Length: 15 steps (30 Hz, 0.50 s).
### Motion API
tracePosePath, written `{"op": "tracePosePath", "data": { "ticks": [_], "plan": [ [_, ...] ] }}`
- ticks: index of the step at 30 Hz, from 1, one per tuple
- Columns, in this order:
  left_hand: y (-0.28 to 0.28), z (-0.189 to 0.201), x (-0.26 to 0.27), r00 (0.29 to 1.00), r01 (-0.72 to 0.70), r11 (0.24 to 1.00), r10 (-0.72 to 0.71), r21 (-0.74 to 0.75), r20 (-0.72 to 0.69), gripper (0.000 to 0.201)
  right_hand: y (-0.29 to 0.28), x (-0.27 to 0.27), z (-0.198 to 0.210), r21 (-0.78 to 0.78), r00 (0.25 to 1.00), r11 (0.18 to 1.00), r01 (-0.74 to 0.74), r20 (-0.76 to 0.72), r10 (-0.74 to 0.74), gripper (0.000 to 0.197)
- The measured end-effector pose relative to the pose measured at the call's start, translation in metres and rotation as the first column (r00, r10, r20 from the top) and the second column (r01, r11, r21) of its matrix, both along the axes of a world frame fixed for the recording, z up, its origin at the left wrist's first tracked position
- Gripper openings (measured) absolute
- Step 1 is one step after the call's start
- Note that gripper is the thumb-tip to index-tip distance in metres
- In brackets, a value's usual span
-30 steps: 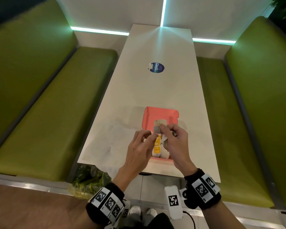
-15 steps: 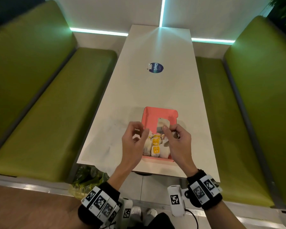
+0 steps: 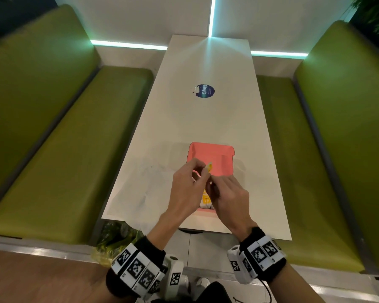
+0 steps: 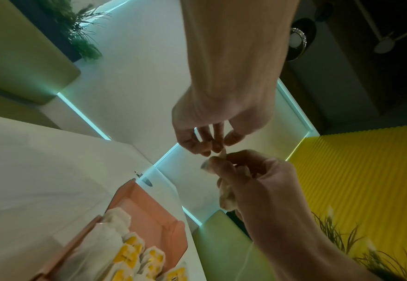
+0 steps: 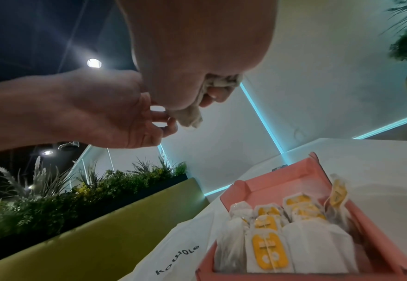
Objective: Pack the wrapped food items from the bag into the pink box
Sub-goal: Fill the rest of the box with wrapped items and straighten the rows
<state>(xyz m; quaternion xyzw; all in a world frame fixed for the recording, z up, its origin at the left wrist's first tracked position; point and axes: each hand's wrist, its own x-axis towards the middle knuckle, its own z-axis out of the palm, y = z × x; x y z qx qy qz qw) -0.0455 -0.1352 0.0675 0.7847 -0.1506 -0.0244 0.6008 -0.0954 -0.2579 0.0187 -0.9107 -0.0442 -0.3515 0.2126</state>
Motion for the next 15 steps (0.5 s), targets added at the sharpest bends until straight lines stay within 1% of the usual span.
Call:
{"op": "tracePosePath", "data": {
  "ticks": [2,3,5,7,8,9,10,11,13,15],
  "plan": [
    [0.004,-0.002,0.002,1.000,0.024,1.000,-0.024,0.001,0.014,0.015,-0.002,-0.005,0.000,0.052,0.992,0.993,-0.102,-0.070,0.105,0.020],
    [0.007,-0.003,0.004,0.999,0.042,0.999,-0.042,0.000,0.017,0.014,-0.003,-0.007,0.001,0.119,0.984,0.986,-0.121,-0.114,0.134,0.023],
    [0.014,-0.005,0.010,0.994,0.104,0.995,-0.104,-0.005,0.023,0.013,-0.006,-0.011,0.010,0.326,0.971,0.943,-0.071,-0.195,0.141,0.023],
    [0.021,-0.009,0.017,0.979,0.195,0.980,-0.196,0.029,0.053,0.013,-0.009,-0.010,0.025,0.541,0.955,0.841,0.009,-0.255,0.154,0.011],
    [0.023,-0.012,0.020,0.968,0.239,0.969,-0.243,0.058,0.067,0.013,-0.010,-0.009,0.034,0.624,0.944,0.781,0.032,-0.275,0.181,0.011],
    [0.025,-0.014,0.022,0.955,0.280,0.956,-0.287,0.084,0.076,0.013,-0.011,-0.007,0.043,0.681,0.931,0.731,0.042,-0.292,0.218,0.017],
    [0.025,-0.015,0.023,0.942,0.316,0.943,-0.325,0.101,0.082,0.012,-0.013,-0.004,0.049,0.714,0.912,0.699,0.041,-0.313,0.266,0.021],
    [0.025,-0.016,0.023,0.931,0.345,0.932,-0.355,0.110,0.087,0.011,-0.015,-0.001,0.055,0.720,0.888,0.693,0.035,-0.340,0.309,0.023],
    [0.022,-0.017,0.024,0.919,0.373,0.922,-0.383,0.103,0.094,0.010,-0.017,0.004,0.060,0.667,0.852,0.745,0.014,-0.398,0.340,0.018],
    [0.019,-0.017,0.023,0.924,0.373,0.927,-0.375,0.041,0.077,0.010,-0.020,0.008,0.060,0.618,0.850,0.786,0.013,-0.421,0.317,0.009]
  ]
}}
